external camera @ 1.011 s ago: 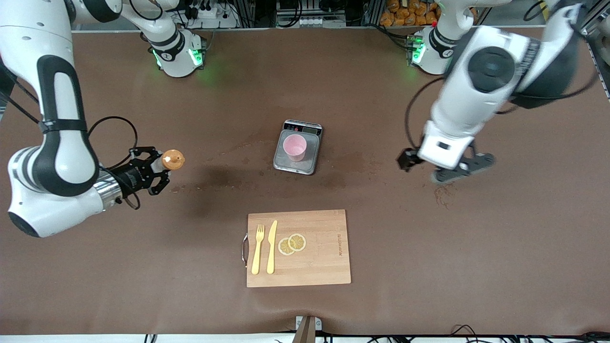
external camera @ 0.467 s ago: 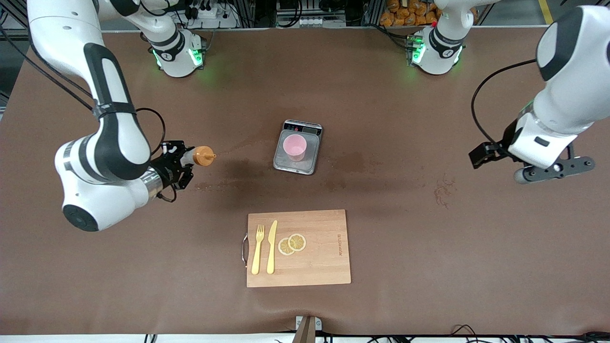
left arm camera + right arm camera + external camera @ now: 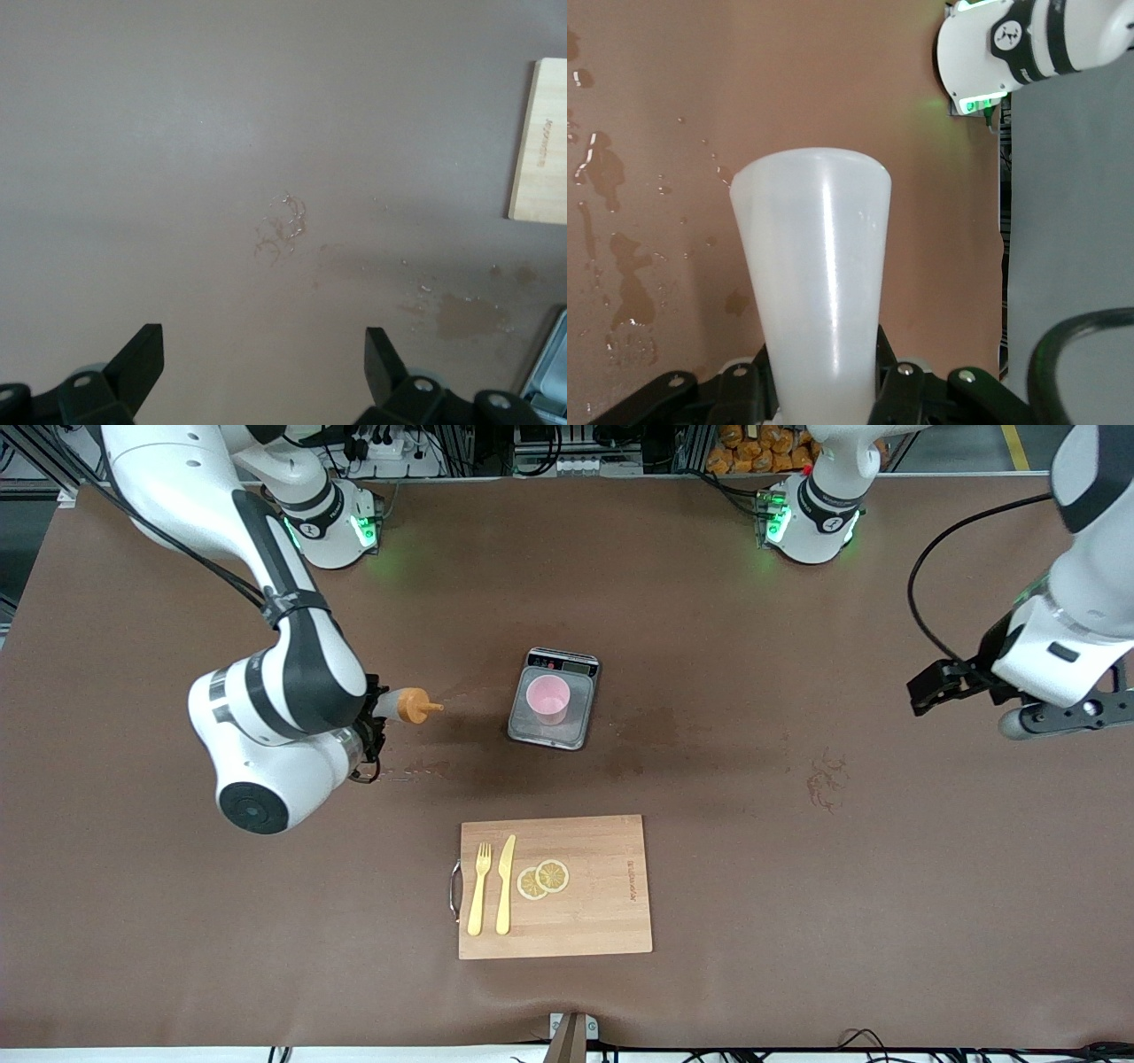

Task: Add sauce to pink cup with both arms
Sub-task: 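Lift the bottle toward the cup with the right gripper while the left gripper withdraws, then tilt the bottle nozzle over the pink cup and squeeze sauce in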

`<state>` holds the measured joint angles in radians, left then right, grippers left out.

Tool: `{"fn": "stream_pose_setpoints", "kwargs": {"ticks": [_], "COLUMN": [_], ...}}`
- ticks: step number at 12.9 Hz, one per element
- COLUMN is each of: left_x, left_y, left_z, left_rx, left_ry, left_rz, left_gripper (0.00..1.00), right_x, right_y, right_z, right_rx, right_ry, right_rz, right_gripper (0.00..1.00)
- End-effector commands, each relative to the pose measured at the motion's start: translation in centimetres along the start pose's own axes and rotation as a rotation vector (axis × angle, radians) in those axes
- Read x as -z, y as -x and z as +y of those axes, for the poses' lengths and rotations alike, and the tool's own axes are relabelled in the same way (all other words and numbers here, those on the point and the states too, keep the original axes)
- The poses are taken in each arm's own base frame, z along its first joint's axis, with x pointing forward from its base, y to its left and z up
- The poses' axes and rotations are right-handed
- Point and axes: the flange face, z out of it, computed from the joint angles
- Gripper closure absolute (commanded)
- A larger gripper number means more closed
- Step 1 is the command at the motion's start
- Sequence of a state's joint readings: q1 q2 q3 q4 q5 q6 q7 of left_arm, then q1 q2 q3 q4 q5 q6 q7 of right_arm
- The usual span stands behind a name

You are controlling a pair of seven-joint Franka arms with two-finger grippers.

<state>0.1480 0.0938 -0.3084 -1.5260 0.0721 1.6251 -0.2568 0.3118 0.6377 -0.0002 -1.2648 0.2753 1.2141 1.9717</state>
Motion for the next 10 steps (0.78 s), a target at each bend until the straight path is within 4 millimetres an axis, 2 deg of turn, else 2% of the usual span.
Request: {"fn": "stream_pose_setpoints", "kwargs": {"ticks": [1, 2, 4, 7, 10], "left_x": [1.7, 2.0, 2.8, 3.2, 3.4], "left_y": [0.5, 0.8, 1.4, 2.0, 2.4], "left_z": [-4.8, -6.4, -7.0, -6.4, -6.0], "left_rx": [-0.041, -0.070, -0.080, -0.075, -0.078], "left_ry": [0.080, 0.100, 0.101, 0.100, 0.100], "left_rz": [-0.005, -0.010, -0.010, -0.022, -0.032], "left_gripper": [0.00, 0.00, 0.00, 0.00, 0.00], "right_x": [-0.1, -0.4, -2.0, -3.7, -5.6], "right_y": [2.1, 3.3, 6.6, 9.2, 10.8], "right_z": [1.9, 2.4, 3.6, 4.6, 5.1], "right_rx": [-0.072, -0.097, -0.150, -0.200, -0.216], "right_ry": [-0.008, -0.011, -0.030, -0.067, -0.095], "right_rz": [0.065, 0.076, 0.137, 0.222, 0.330], "right_gripper": [0.63, 0.63, 0.64, 0.64, 0.65]}}
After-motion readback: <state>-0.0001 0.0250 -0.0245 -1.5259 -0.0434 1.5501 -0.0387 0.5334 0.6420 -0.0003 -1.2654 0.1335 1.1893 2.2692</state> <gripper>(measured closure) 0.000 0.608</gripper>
